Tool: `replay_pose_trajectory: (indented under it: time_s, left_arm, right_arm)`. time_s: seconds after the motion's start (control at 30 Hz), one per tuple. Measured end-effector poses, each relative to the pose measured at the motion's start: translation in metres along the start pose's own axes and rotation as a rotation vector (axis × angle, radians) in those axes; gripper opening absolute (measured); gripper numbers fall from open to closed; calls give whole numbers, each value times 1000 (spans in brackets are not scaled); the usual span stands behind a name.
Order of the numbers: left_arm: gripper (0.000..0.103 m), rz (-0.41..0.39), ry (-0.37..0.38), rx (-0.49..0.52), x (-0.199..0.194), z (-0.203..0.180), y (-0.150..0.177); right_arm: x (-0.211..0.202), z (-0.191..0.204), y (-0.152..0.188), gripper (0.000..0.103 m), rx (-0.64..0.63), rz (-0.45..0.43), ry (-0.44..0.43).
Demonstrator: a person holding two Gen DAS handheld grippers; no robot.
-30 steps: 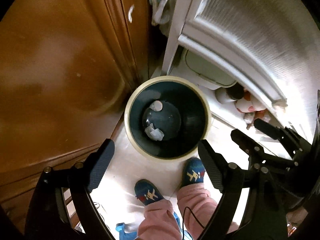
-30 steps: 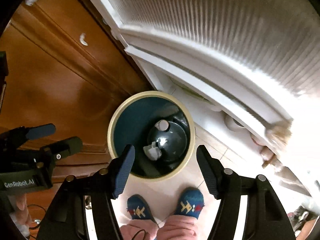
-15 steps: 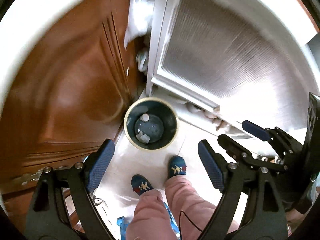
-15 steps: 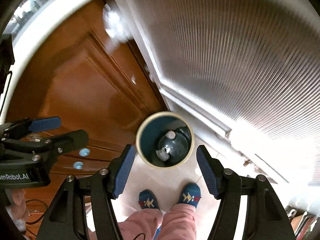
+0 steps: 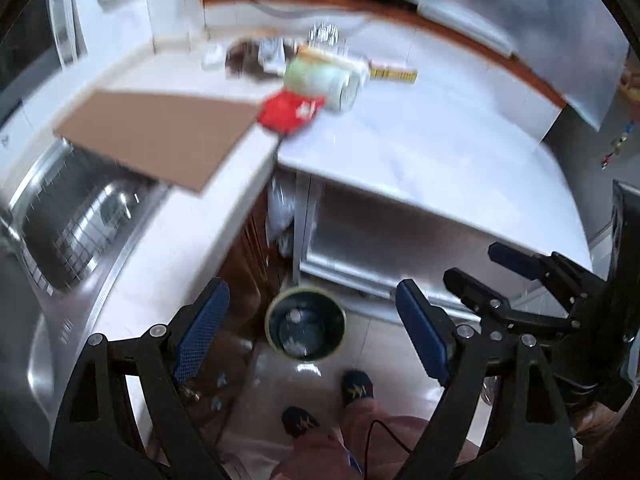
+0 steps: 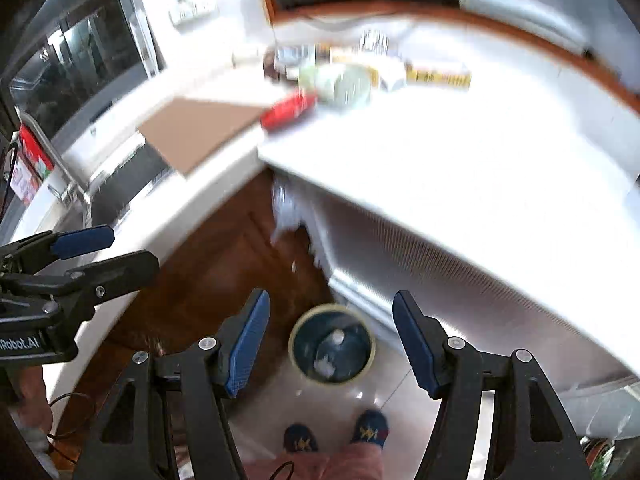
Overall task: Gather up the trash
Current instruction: 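Raise both tools back toward the table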
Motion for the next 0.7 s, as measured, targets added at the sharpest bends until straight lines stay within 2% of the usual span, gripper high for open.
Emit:
replay_pose_trajectory:
  time_s: [0.2, 0.4, 0.53, 0.7]
  left_arm:
    - [83, -95, 15, 29, -45, -1, -25]
    - [83, -133, 13, 61, -57, -3, -39]
    - [83, -134, 0, 76, -49, -4, -47]
    - [83, -115, -30, 55, -24, -2, -64]
  right_arm:
    - [-65, 9, -39, 65, 15, -101, 46]
    - [-103, 18, -70, 65, -5, -159, 117]
    - [-104, 22, -86, 65, -13, -161, 144]
    - [-72, 13, -105, 65, -27, -156, 136]
Point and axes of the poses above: each gripper's, at about its wrist camera, not at the fingertips, and x roughly the way its jaws point, z to its left, y to its underside, the point moved 4 cm from there along x, roughly the way its jaws point, and after that the axes turned 11 degrees about z, right-handed, at the moved point
